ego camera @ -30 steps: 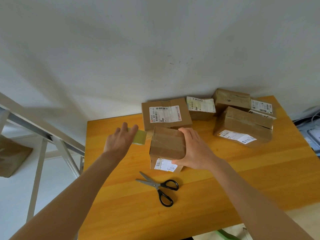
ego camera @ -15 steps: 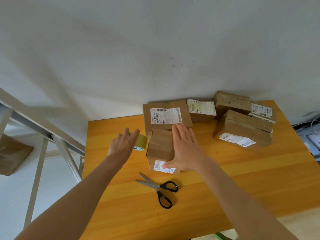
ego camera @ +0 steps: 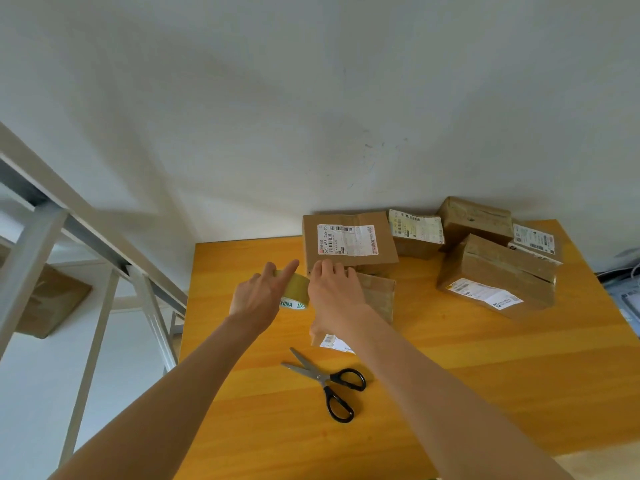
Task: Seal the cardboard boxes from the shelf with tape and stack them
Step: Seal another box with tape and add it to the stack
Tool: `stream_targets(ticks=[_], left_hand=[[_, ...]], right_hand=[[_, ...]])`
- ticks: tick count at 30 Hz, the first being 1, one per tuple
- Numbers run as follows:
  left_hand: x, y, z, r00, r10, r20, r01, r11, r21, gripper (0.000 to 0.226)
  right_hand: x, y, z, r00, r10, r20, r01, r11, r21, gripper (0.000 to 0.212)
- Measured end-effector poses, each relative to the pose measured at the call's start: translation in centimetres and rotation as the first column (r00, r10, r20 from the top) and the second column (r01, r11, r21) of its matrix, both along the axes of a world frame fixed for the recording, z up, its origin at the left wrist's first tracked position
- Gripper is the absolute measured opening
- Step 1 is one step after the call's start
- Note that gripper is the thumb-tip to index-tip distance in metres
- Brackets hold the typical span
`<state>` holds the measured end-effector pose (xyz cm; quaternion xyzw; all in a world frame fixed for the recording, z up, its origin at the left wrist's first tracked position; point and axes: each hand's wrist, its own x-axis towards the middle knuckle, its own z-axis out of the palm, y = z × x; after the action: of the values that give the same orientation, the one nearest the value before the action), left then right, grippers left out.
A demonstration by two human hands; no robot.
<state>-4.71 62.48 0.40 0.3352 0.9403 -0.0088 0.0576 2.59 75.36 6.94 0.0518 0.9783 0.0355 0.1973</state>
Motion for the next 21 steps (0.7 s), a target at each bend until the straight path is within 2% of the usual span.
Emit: stream_targets(ticks=[3,6,10,12,15,18,21], left_hand=[[-0.2,-0.5,0.4,0.999,-0.028,-0.029,0.029,0.999,0.022,0.083],[-0.2,-0.8,1.0,1.000,-0.005,-0.030,0.008,0.995,0.104,0.084],[-0.3,-1.4,2.3,0.996,0.089,-0.017,-0.081,0.954,0.287,0.070],[-0.7,-1.6,2.9,0.990,0.143,0.008,-0.135,0.907,0.399,0.057],[-0.9,-1.5,3.2,0.988,0.144,0.061,-0.156,0.875,0.459,0.041],[-0.3,-1.2,2.5,0.982,0.121,0.147,-0.179,0.846,0.502,0.034],[1.4,-0.4,1.4,0.967,0.069,0.246,-0.195,0.822,0.534,0.031]], right_hand=[[0.0,0.1,0.5,0.999,0.008,0.043,-0.009,1.000,0.014,0.106],[0.2,0.6,1.2,1.000,-0.014,0.016,0.015,0.998,-0.056,0.102],[0.3,1.4,1.7,0.991,-0.061,-0.123,0.025,0.962,-0.272,0.092],[0.6,1.9,1.5,0.984,-0.109,-0.143,0.041,0.911,-0.411,0.098],[1.5,2.9,0.4,0.978,-0.169,-0.122,0.075,0.831,-0.551,0.111],[2.7,4.1,-1.0,0.973,-0.204,-0.108,0.102,0.801,-0.590,0.117],[3.6,5.2,-2.2,0.982,-0.178,-0.060,0.119,0.837,-0.535,0.120]])
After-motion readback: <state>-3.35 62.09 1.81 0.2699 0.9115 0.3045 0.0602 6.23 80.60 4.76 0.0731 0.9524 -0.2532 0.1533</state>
